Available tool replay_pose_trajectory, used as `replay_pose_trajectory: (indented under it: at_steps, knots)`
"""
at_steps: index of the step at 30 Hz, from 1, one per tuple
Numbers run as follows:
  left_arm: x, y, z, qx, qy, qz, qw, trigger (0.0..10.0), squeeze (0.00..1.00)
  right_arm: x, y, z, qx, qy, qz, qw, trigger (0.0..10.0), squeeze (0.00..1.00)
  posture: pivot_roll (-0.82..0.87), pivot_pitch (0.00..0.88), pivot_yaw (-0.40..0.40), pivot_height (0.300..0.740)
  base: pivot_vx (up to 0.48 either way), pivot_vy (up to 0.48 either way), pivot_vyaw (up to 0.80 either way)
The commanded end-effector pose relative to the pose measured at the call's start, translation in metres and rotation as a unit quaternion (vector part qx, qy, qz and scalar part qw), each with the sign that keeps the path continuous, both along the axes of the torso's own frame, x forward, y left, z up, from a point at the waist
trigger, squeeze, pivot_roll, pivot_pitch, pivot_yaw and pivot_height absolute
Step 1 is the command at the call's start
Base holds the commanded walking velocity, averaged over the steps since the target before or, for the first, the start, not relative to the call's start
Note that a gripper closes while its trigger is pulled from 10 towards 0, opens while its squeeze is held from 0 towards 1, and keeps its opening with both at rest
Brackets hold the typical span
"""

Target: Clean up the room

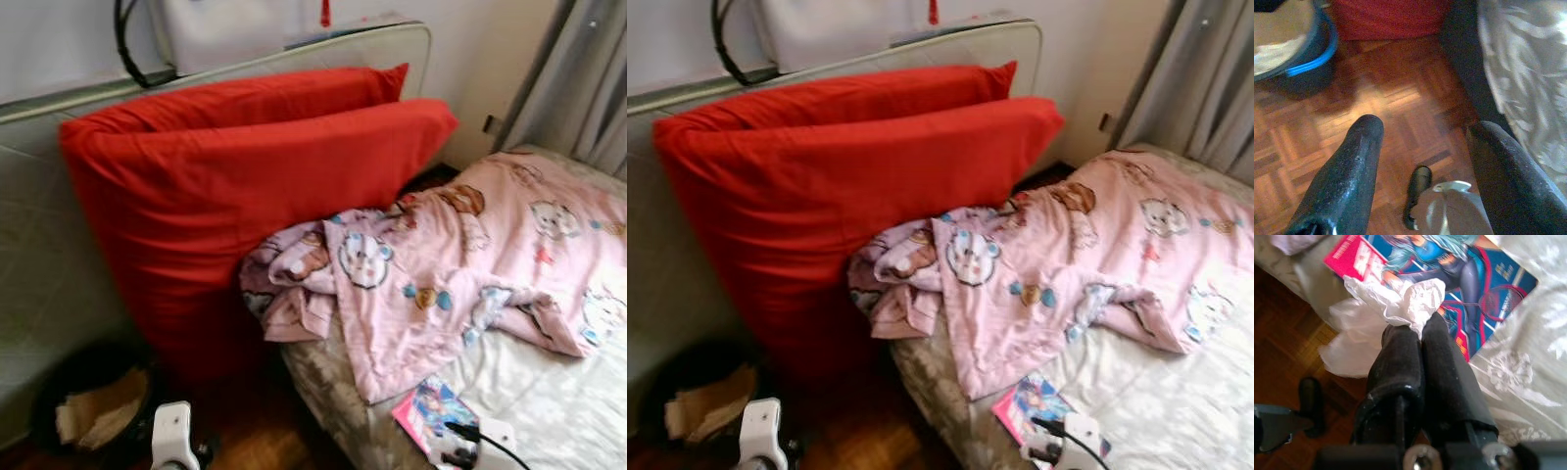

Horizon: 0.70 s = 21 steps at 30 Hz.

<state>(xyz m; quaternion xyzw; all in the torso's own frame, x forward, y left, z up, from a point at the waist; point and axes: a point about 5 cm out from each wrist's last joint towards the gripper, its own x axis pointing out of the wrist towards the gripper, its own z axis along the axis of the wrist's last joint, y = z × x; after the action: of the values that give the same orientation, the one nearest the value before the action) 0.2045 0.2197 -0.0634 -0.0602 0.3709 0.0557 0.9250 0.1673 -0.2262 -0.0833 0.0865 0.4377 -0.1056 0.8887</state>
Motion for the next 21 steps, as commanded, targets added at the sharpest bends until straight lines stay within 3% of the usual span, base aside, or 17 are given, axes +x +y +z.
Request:
replay_pose_trajectory:
  at_steps: [1, 10, 17, 21]
  knots:
    - [-0.008, 0.004, -0.004, 0.002, 0.018, 0.002, 1.000, 10.0, 0.00, 0.002, 0.006, -0.001, 0.010, -0.004, -0.005, 1.000, 10.0, 0.00, 0.10, 0.000, -0.018, 0.740, 0.000, 0.315, 0.00]
    - [-0.010, 0.006, -0.004, 0.003, 0.020, 0.004, 1.000, 10.0, 0.00, 0.004, 0.020, -0.002, 0.024, -0.005, -0.003, 1.000, 10.0, 0.00, 0.12, 0.000, -0.013, 0.740, 0.000, 0.315, 0.00]
    - [-0.009, 0.007, -0.004, 0.004, 0.019, 0.004, 1.000, 10.0, 0.00, 0.006, 0.022, -0.002, 0.025, -0.003, -0.002, 1.000, 10.0, 0.00, 0.12, 0.000, -0.010, 0.740, 0.000, 0.316, 0.00]
    - [-0.009, 0.007, -0.004, 0.005, 0.019, 0.004, 1.000, 10.0, 0.00, 0.004, 0.013, -0.001, 0.023, -0.002, -0.007, 1.000, 10.0, 0.00, 0.12, 0.000, -0.008, 0.740, 0.000, 0.321, 0.00]
